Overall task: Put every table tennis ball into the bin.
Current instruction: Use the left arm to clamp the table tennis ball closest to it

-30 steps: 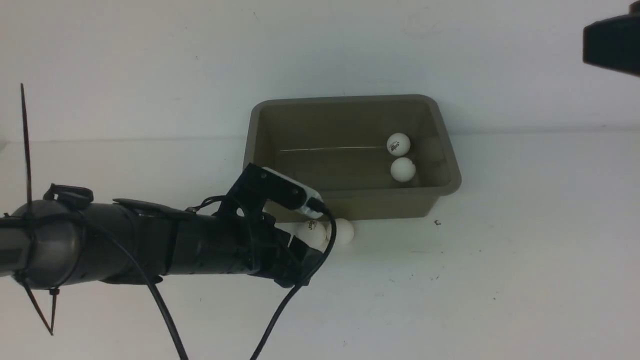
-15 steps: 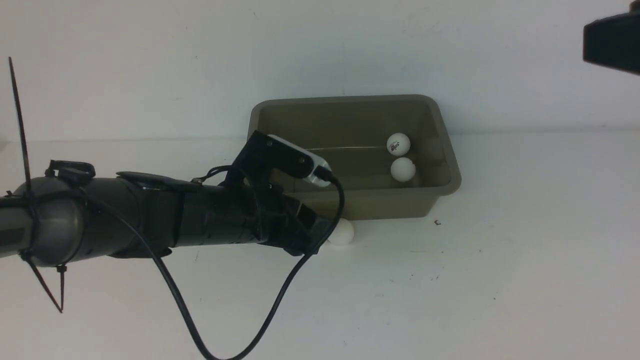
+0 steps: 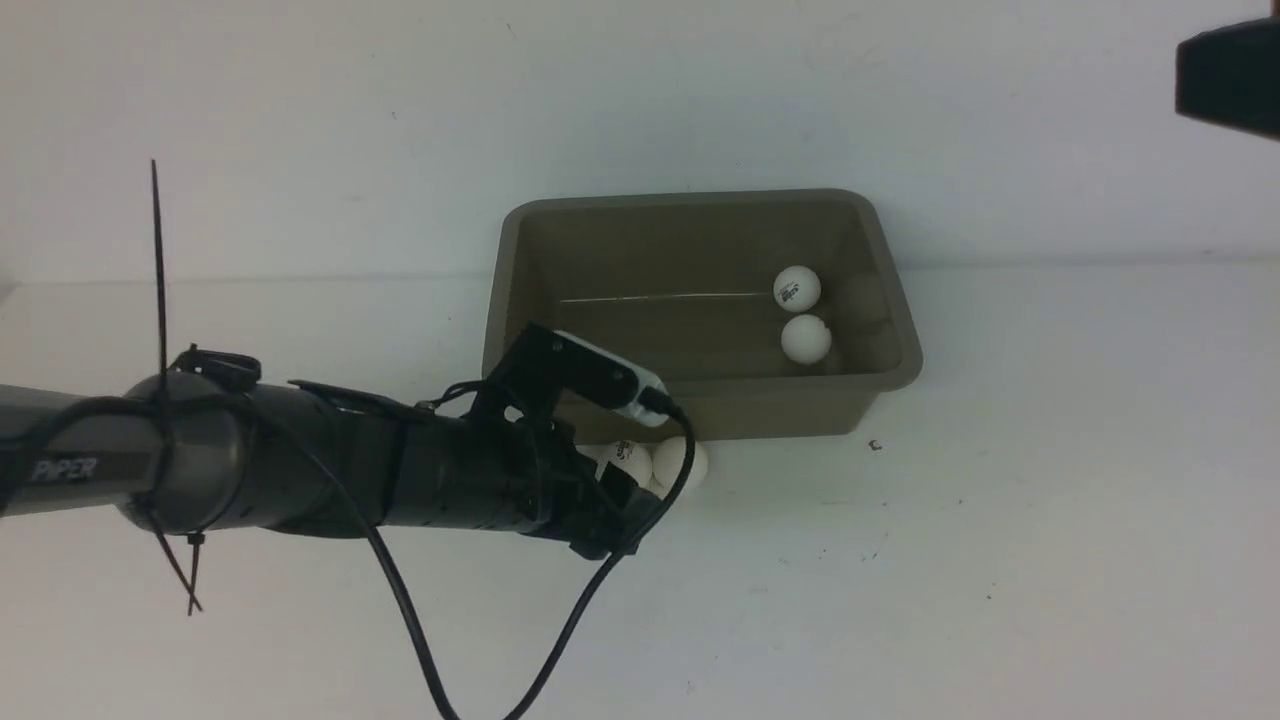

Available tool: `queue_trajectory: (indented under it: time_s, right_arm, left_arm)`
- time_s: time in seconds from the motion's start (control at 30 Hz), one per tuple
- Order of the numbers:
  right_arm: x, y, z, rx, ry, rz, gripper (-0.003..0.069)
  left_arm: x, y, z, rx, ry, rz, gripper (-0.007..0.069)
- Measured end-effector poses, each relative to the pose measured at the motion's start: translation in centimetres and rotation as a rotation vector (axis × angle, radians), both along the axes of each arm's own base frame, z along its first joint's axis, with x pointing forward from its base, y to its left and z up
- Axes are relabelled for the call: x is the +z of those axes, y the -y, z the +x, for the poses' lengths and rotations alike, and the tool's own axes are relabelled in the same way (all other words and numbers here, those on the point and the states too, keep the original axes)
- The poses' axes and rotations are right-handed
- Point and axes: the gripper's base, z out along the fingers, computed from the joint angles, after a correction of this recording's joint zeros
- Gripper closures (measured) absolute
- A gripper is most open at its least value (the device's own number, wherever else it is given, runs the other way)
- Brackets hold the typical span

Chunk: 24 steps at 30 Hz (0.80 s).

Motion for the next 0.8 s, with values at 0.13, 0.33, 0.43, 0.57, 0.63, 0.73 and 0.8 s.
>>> queue_trajectory:
  time_s: [0.13, 0.33, 0.43, 0.57, 0.63, 0.73, 0.8]
  right_arm:
    - [0.0, 0.0, 0.0, 0.000, 0.000, -0.001, 0.0230]
    - [0.0, 0.0, 0.0, -0.003, 0.002, -0.003, 0.0230]
    - [0.0, 0.0, 0.1, -0.006, 0.005, -0.001, 0.0230]
    - [0.0, 0.0, 0.1, -0.006, 0.006, -0.001, 0.0230]
    - [0.0, 0.1, 0.1, -0.007, 0.008, -0.001, 0.0230]
    - [0.0, 0.1, 0.1, -0.008, 0.008, -0.001, 0.0230]
    - [0.0, 0.1, 0.1, -0.008, 0.008, -0.001, 0.0230]
  left_arm:
    - [0.0, 0.0, 0.1, 0.005, 0.001, 0.003, 0.0164]
    - [0.0, -0.3, 0.2, 0.022, 0.013, 0.034, 0.0164]
    - [0.1, -0.3, 0.4, 0.023, 0.024, 0.038, 0.0164]
    - [0.4, -0.1, 0.8, 0.021, 0.039, 0.036, 0.0164]
    - [1.0, 0.0, 1.2, 0.021, 0.059, 0.028, 0.0164]
    - [1.3, 0.1, 1.5, 0.021, 0.070, 0.023, 0.0164]
    - [1.5, 0.2, 1.6, 0.020, 0.077, 0.021, 0.0164]
